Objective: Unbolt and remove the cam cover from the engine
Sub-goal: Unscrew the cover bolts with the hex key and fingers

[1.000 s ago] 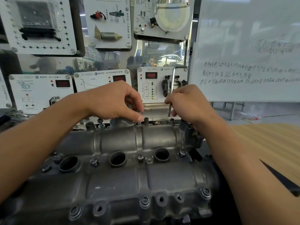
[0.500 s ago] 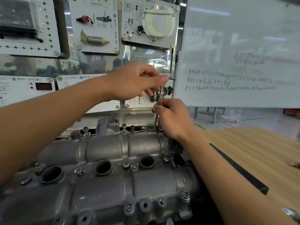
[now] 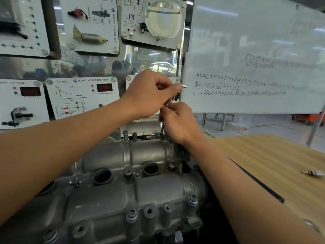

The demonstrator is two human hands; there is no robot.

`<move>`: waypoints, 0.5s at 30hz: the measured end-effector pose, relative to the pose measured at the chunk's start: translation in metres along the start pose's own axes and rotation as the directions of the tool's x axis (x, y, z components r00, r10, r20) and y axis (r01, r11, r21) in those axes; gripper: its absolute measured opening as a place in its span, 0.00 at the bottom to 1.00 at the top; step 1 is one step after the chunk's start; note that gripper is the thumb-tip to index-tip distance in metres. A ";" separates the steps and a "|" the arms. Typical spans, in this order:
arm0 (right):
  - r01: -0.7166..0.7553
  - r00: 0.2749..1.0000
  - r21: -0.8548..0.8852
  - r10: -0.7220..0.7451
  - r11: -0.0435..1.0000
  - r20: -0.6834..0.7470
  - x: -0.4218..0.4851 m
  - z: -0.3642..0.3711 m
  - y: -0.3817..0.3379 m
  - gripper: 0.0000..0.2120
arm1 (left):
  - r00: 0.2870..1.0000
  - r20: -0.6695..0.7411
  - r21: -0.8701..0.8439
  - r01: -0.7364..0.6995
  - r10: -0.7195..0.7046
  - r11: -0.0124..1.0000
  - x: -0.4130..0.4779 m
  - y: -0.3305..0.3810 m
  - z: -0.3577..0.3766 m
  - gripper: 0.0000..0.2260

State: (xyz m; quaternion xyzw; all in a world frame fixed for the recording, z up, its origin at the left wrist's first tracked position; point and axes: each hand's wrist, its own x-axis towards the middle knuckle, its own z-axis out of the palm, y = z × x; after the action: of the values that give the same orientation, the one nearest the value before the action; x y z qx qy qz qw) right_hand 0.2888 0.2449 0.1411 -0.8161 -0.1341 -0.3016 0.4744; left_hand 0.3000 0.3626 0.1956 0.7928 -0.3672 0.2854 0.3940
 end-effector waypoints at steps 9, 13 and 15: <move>-0.015 0.999 0.082 0.013 0.996 0.034 -0.007 -0.002 -0.003 0.22 | 1.000 -0.026 -0.039 -0.013 0.012 0.999 -0.009 0.001 0.002 0.16; 0.029 0.999 0.146 -0.032 0.989 0.022 -0.013 -0.003 -0.006 0.25 | 0.997 -0.046 -0.029 -0.056 0.054 0.998 -0.013 0.008 0.000 0.16; 0.041 0.999 0.164 -0.045 0.986 0.019 -0.016 -0.003 -0.006 0.25 | 0.998 -0.039 -0.047 -0.058 0.056 0.997 -0.014 0.009 -0.001 0.16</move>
State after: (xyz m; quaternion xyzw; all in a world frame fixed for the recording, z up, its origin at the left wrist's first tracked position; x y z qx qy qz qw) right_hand 0.2721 0.2465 0.1371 -0.7747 -0.1814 -0.2906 0.5314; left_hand 0.2847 0.3644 0.1895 0.7667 -0.3889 0.3027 0.4116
